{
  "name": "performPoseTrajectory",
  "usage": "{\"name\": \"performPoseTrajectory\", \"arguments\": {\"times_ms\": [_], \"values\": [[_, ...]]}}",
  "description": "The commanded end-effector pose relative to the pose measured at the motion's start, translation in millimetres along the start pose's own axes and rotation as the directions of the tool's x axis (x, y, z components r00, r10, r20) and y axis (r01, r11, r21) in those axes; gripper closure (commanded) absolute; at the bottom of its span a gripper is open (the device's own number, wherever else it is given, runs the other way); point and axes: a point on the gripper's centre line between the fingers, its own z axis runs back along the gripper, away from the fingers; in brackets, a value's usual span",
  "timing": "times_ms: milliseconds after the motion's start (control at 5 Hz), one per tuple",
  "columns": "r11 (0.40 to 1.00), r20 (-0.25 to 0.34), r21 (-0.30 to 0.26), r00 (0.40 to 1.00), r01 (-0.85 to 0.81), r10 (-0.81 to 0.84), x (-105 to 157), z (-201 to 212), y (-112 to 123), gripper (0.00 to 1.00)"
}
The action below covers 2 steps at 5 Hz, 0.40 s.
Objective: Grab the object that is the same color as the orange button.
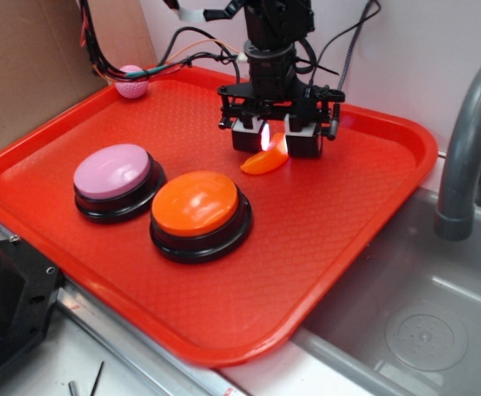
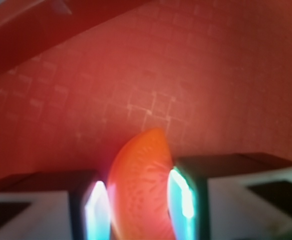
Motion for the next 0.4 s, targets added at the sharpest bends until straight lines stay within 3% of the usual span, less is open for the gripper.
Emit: {"name": "performPoseTrajectory", "arguments": {"times_ms": [0, 200], "values": [[0.994, 0.036, -0.068, 0.995, 0.090, -0.088, 0, 49, 10, 1.00], [0.987, -0.017, -0.103, 0.992, 0.125, -0.128, 6, 89, 27, 1.00]]}}
